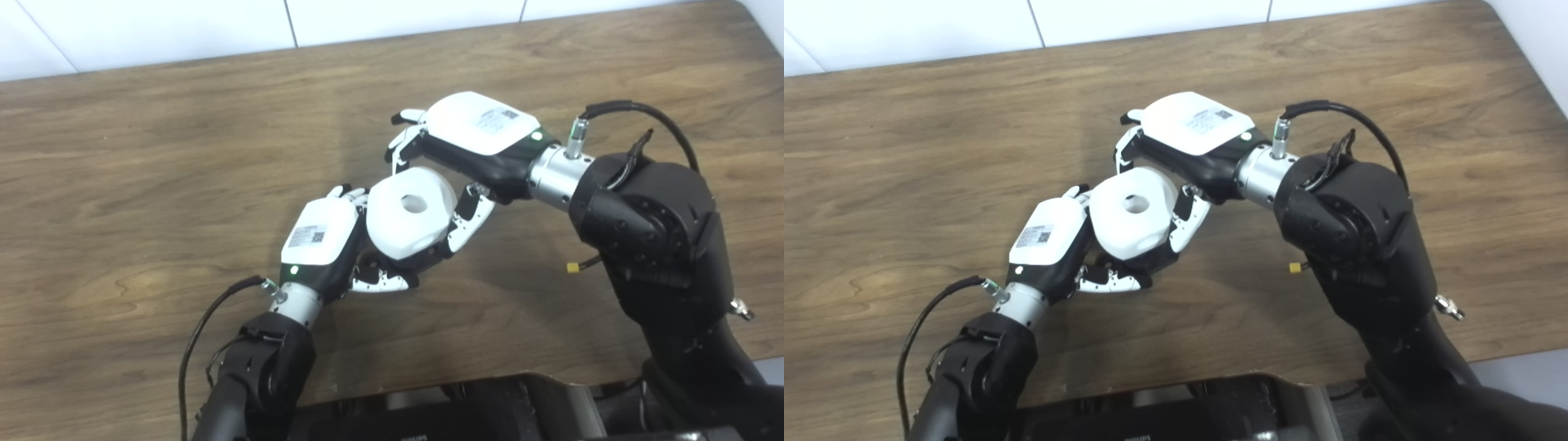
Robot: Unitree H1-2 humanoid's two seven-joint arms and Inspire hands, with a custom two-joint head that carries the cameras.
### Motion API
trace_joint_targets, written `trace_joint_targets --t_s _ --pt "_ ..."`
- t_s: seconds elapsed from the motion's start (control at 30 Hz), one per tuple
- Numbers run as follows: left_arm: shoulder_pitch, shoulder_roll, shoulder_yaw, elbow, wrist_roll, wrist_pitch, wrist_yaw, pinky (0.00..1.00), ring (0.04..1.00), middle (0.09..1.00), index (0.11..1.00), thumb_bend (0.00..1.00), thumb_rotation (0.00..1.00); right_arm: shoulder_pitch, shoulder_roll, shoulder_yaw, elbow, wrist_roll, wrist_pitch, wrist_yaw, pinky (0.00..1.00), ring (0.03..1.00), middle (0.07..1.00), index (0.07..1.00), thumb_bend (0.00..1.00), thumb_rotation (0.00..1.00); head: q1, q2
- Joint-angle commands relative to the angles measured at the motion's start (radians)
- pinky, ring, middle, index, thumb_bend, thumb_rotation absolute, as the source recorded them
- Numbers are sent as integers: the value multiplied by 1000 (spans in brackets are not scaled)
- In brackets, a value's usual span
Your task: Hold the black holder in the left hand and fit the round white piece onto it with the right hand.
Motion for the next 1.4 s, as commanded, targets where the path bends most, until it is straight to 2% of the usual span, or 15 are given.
trace_joint_targets --t_s 0.0,0.83,1.37 --pt "-12 -6 -2 -19 7 -9 0 956 875 800 488 518 58 -8 8 -4 -26 0 -17 -27 876 954 796 484 524 140 -1 2" --pt "-13 -11 -4 -30 10 3 -16 971 880 806 489 517 59 44 12 7 -18 -18 -27 -33 908 963 814 485 520 142 -1 6" --pt "-12 -8 -7 -30 13 -4 -10 961 873 802 488 518 59 42 18 2 20 -28 -59 -80 895 957 810 485 521 137 -2 5"
